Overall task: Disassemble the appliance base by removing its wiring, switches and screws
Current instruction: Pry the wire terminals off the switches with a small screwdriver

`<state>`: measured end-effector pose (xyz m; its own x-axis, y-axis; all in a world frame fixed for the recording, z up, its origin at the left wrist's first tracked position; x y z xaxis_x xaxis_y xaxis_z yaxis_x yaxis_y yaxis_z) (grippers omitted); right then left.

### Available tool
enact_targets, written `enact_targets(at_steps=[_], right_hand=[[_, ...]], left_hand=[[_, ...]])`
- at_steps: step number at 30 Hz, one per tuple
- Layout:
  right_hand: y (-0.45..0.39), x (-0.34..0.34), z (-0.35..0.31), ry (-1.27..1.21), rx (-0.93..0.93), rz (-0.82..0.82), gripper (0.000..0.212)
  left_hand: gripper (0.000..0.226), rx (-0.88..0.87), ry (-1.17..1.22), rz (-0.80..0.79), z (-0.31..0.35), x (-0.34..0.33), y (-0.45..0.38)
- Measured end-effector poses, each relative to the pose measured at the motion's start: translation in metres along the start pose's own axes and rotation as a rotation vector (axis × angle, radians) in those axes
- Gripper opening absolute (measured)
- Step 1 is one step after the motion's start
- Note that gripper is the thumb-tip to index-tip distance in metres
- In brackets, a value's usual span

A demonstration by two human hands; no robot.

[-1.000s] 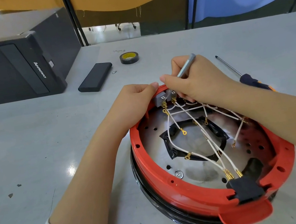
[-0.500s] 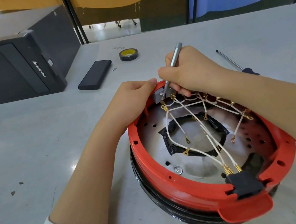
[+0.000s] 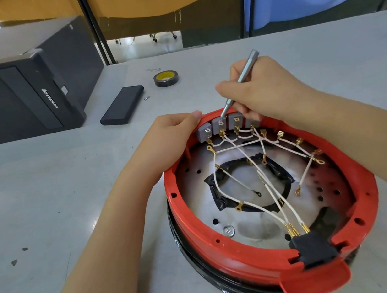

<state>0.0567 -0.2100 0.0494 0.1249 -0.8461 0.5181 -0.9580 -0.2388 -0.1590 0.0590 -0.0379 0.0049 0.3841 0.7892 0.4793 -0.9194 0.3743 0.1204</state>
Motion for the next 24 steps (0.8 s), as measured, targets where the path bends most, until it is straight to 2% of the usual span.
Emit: enact_targets(at_steps=[5,10,14,18,20,24], right_hand=[[0.006,0.007,0.003,0.046,0.057,-0.034,0.031],[0.011,0.001,0.018,0.104,0.075,0.079,0.034],[0.011,0.0,0.019,0.182,0.109,0.129,0.033],[0.011,-0.003,0.017,0.216,0.15,0.125,0.03],[0.011,-0.005,0.017,0.23,0.166,0.119,0.03],[0.009,-0.009,0.016,0.151,0.145,0.071,0.033]], left_hand=[[0.024,-0.093,0.023,0.018,0.003,-0.001,0.001],[0.025,-0.107,0.042,-0.027,0.005,0.0,0.001],[0.025,-0.043,-0.049,-0.058,0.015,0.002,-0.008],[0.032,-0.044,-0.221,0.008,0.018,-0.006,-0.013],[0.04,-0.048,-0.203,-0.007,0.015,-0.007,-0.011],[0.037,-0.061,-0.224,-0.006,0.016,-0.005,-0.009]])
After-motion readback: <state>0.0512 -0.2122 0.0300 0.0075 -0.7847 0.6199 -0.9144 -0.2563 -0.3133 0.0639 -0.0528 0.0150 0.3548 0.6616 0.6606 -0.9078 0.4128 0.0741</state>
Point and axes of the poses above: each hand's wrist, its own y-axis away from the middle knuckle, its own x-axis out of the back of the hand, z = x × y, the point moved 2 cm from there along -y, towards the middle knuckle, and after that the axes turned 9 degrees about -z, right-handed, at the moved point
